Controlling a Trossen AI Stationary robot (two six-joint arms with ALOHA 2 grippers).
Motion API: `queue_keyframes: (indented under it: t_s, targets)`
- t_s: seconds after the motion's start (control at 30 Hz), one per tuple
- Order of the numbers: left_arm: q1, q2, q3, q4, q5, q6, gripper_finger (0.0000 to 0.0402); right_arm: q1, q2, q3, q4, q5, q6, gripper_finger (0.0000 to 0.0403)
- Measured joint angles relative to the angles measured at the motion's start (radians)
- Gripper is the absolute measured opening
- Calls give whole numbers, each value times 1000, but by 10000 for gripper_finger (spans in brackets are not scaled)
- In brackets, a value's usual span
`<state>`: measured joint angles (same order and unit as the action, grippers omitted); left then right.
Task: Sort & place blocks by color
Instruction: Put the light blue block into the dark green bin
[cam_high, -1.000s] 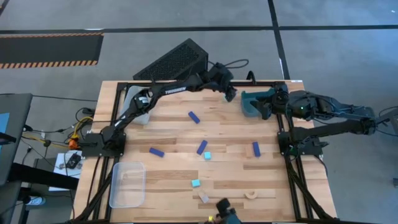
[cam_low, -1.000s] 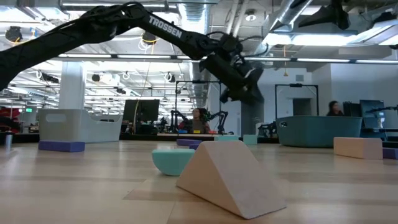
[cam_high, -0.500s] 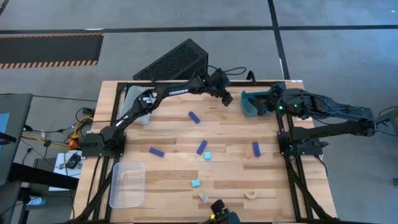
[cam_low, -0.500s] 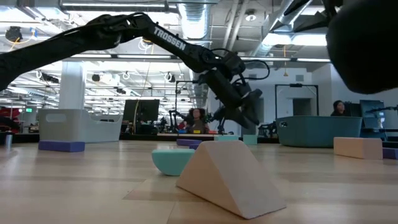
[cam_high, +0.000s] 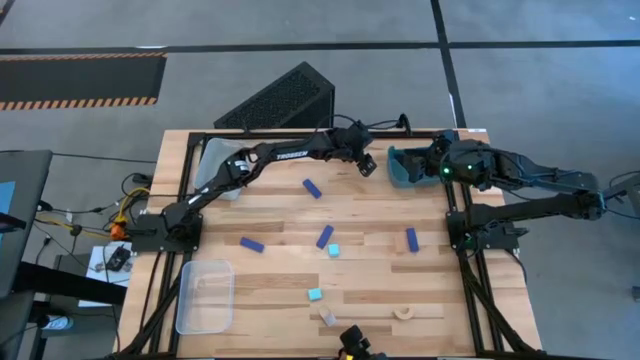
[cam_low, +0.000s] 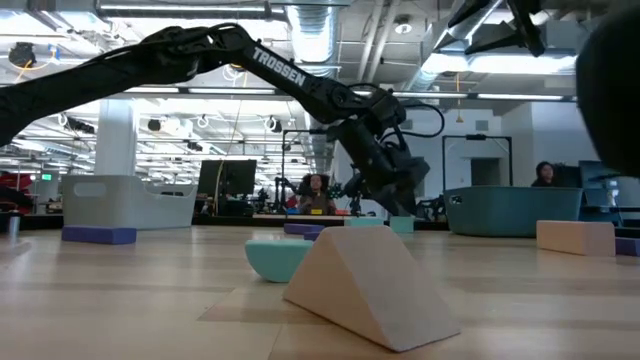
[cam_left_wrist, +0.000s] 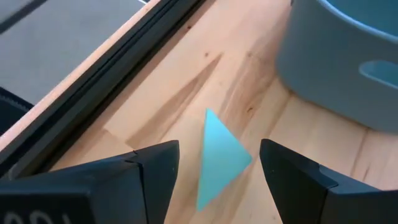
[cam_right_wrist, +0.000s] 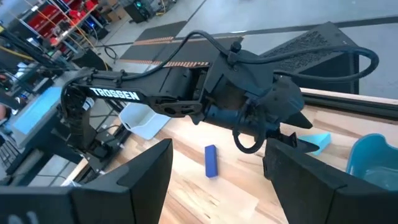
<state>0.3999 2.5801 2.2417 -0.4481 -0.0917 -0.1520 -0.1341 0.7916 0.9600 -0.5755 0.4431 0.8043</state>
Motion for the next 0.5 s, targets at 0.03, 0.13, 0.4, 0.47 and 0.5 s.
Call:
queue_keyframes:
  t_s: [0.03,0.13,0.4,0.47,0.5]
  targets:
    - [0,0,0,0,-7,10,213,0,2,0,3,0,0,281]
    - [-1,5,0,-4,-19,69,213,0,8,0,2,0,0,281]
    - [-15,8,0,-16,89,217,213,0,7,0,2,0,-25,281]
    - [-21,8,0,-10,107,235,213,0,7,0,2,0,-32,281]
    - [-25,8,0,-10,106,239,212,0,7,0,1,0,-37,281]
